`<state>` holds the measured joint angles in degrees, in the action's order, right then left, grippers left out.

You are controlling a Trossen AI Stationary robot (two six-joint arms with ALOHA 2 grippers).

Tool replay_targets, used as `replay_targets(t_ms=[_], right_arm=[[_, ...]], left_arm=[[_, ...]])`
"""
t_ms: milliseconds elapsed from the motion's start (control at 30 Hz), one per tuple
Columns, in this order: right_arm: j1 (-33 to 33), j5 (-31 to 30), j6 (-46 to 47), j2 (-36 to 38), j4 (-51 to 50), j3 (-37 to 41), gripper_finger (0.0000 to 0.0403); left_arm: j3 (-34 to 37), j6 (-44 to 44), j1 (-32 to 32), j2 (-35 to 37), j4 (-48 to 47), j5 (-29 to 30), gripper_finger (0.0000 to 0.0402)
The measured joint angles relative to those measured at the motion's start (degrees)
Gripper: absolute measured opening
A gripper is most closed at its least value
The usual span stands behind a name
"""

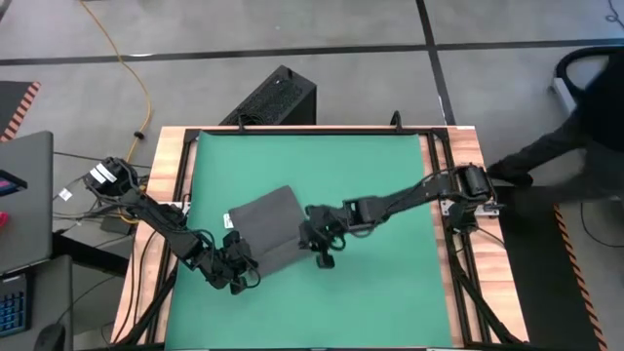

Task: Roll towel
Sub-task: Roll the gray towel

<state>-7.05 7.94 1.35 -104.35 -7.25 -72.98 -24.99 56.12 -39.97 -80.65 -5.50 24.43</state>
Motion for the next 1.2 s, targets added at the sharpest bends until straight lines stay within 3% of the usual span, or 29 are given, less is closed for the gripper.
replay_targets(t_ms=[200, 367, 667, 1200], right_arm=[[-2.24, -8.46, 0.1, -0.02, 8.71, 5.36, 0.0011], [-0.01, -7.24, 1.98, 0.06, 10.1, 7.1, 0.0025], [-0.95, -7.58, 1.19, 0.04, 9.63, 8.05, 0.0013], [1.84, -7.89, 3.22, -10.0, 11.54, 7.66, 0.0015]], left_arm=[[0.0, 0.12, 0.0, -0.03, -0.04, 0.1, 0.0], [0.0, 0.09, 0.0, -0.03, -0.07, 0.07, 0.0], [0.0, 0.09, 0.02, -0.06, -0.07, 0.03, 0.0], [-0.02, -2.58, 0.07, -0.06, -0.11, -1.74, 0.0]])
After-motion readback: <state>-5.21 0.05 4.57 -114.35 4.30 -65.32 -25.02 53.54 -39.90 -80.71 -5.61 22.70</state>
